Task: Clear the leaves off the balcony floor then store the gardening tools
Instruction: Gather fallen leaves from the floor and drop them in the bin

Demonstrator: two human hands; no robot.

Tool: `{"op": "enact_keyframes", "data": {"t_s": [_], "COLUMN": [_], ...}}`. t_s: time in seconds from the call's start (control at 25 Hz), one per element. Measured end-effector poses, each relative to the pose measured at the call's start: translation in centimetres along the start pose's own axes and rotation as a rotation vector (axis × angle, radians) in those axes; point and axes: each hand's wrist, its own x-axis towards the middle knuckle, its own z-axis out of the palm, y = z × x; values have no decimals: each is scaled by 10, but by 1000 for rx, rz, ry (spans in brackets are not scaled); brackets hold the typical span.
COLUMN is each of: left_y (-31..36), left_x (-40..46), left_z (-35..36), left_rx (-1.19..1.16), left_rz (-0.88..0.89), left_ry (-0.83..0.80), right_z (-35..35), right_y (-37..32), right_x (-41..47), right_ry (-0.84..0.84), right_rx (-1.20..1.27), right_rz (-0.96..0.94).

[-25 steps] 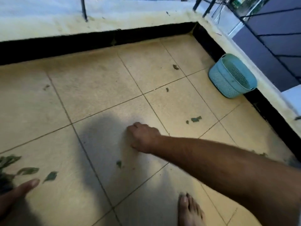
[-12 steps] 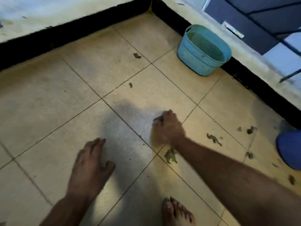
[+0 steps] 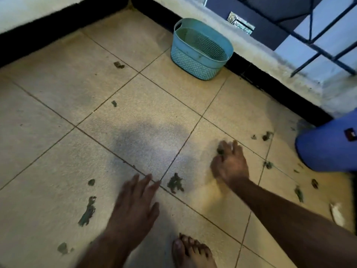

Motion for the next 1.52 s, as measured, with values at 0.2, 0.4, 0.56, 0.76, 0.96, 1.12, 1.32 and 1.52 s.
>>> {"op": "enact_keyframes", "data": {"t_s": [0.2,0.4,0.56,0.76,0.96,1.12,1.32,1.52], "left_y": [46,25,-10,-25,49,77,127,92], "left_x": [35,36,32,34,72,96,145,132], "left_z": [40,41,18,14,7,28,41,32], "left_rx": [179,278,309,388,217,228,262,315], "left_rz": [305,293,-71,-174,8,219,224,115], "left_ry": [-206,-194,-267,-230,-74,-244,-402,-500], "right_z": [12,-8,-43,-42,7,-19,-64,-60], "right_y": [-21,-6,79,126,4,46,128,129], "right_x": [-31,-33,9,20,-43,22,121,141], "right_ry": [-83,-95,45,-184,-147,42,-158,-270], "right_rx": [236,113,54,293,151,278,102,150], "right_rz": [-91,-318,252,597,-33,108,417,252]}}
